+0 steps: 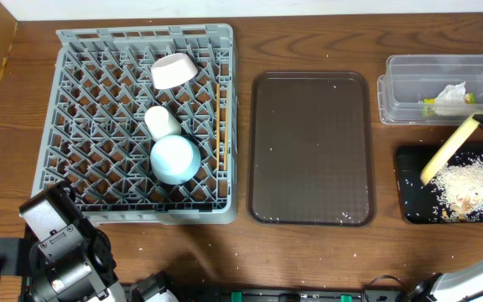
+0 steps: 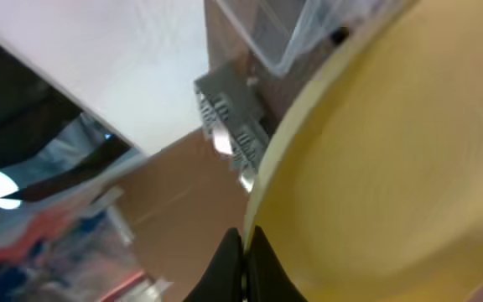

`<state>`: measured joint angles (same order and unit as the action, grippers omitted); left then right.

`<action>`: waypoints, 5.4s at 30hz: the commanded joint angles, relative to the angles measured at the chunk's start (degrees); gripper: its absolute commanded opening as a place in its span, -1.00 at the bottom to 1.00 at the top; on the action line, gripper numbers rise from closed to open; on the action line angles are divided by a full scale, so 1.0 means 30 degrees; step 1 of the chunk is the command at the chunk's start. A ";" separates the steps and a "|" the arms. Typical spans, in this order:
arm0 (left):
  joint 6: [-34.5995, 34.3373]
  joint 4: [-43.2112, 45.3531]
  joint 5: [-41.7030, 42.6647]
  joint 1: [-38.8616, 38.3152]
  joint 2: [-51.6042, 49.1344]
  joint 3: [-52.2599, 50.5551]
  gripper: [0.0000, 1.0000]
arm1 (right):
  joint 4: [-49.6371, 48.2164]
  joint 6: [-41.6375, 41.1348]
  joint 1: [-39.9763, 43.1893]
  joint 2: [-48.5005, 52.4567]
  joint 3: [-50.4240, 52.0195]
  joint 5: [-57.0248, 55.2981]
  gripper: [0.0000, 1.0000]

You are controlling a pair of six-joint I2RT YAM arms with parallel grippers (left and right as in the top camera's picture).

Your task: Sort waste into correct bins and load items into the dishwasher

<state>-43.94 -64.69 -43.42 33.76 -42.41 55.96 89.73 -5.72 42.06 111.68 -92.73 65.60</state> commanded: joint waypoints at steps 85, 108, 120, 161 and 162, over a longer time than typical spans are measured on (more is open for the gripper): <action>-0.0313 -0.0087 -0.0102 0.0138 0.0022 0.0299 0.87 | -3.0949 -1.4797 -2.3503 0.3453 -0.3490 -0.5406 0.19; -0.0313 -0.0087 -0.0102 0.0138 0.0022 0.0299 0.88 | -0.5727 -0.3439 -2.3248 -1.0163 -0.1443 -2.3416 0.89; -0.0313 -0.0087 -0.0102 0.0138 0.0022 0.0299 0.87 | -1.1169 -0.4277 -2.3292 -1.7092 0.9566 -2.1923 0.99; -0.0313 -0.0080 -0.0102 0.0138 0.0022 0.0299 0.87 | -2.8144 -0.4306 -2.0356 -2.6330 2.6512 -2.1988 0.99; -0.0313 -0.0080 -0.0102 0.0138 0.0022 0.0299 0.87 | -2.8902 -0.4306 -2.0050 -2.7292 2.7438 -2.1988 0.99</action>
<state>-43.94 -64.75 -43.24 33.76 -42.37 55.99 7.31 -19.03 -21.06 37.52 -17.85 0.01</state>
